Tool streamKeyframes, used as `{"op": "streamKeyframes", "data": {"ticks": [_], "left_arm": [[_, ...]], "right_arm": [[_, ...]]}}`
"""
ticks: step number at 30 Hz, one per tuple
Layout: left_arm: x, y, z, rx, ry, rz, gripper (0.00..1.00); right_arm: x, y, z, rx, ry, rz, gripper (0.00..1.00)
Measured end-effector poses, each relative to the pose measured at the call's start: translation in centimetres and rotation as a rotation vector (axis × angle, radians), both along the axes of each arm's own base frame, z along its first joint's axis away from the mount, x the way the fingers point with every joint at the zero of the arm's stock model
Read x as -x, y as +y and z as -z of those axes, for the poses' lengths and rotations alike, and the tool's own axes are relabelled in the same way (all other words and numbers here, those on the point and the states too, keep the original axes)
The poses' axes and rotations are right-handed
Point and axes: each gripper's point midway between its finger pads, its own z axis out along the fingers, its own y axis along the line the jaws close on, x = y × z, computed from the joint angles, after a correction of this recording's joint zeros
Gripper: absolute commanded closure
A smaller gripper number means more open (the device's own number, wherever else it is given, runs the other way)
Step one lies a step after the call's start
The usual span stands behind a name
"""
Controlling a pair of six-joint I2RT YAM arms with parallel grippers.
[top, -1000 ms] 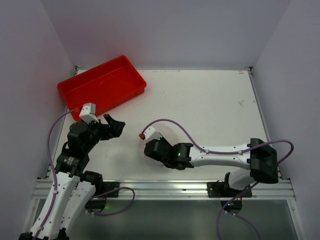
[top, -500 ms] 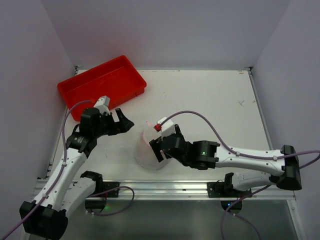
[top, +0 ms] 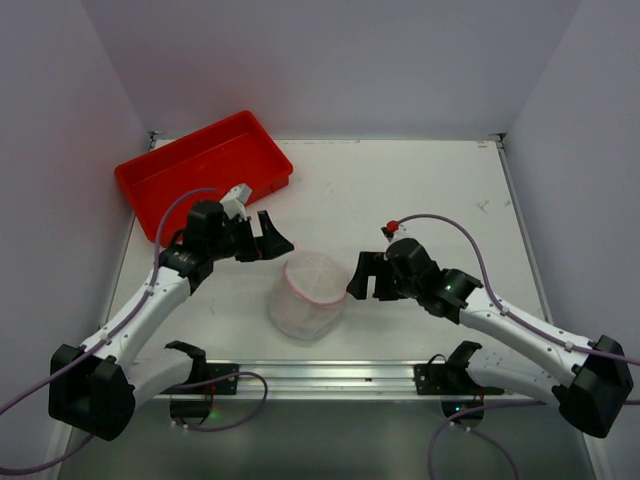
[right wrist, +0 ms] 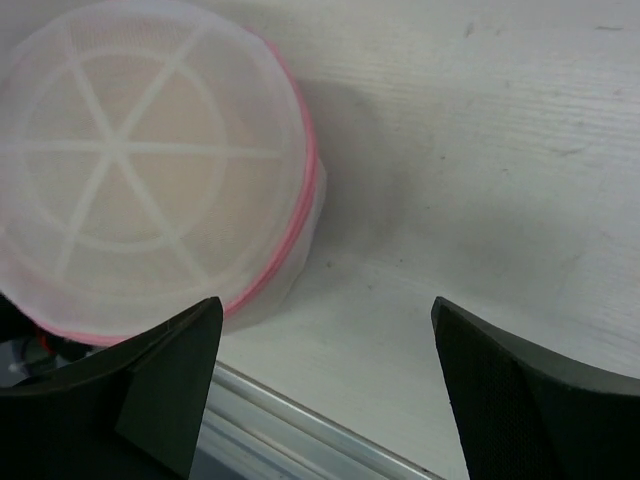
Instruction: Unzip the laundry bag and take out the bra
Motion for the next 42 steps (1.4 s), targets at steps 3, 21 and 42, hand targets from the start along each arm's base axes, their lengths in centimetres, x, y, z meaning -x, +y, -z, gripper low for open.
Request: {"op": "streamKeyframes", "data": {"ticks": [3, 21, 42], "left_arm": [[-0.3, -0.9, 0.2, 0.008, -0.003, 0.023, 0.03], [2.4, -2.5, 2.1, 0.069, 0.030, 0.045, 0.07], [3.3, -2.2, -2.4, 0.109, -0.098, -0.119, 0.00]], "right_arm": [[1.1, 2.0, -0.1, -0.091, 0.065, -0.070, 0.14], [-4.5, 10.6, 0.6, -0.248, 0.236, -0.258, 0.21], [-12.1, 3.7, -7.3, -0.076, -0.147, -0.119, 0.13]]}}
